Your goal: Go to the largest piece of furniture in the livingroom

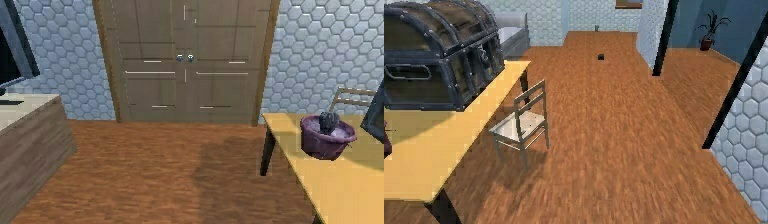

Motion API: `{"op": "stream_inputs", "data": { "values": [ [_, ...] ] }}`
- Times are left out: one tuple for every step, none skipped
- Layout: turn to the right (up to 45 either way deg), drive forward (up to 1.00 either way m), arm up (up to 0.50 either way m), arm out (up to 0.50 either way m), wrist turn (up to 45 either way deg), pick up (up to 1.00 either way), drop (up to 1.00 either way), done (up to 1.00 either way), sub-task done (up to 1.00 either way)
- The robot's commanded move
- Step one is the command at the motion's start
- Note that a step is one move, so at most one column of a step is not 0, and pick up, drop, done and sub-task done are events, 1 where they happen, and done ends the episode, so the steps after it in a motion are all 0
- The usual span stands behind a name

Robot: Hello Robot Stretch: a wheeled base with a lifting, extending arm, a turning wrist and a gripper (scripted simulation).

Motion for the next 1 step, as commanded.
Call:
{"op": "stream_inputs", "data": {
  "values": [
    [3.0, 0.0, 0.0, 0.0, 0.0, 0.0, 0.0, 0.0, 0.0]
  ]
}}
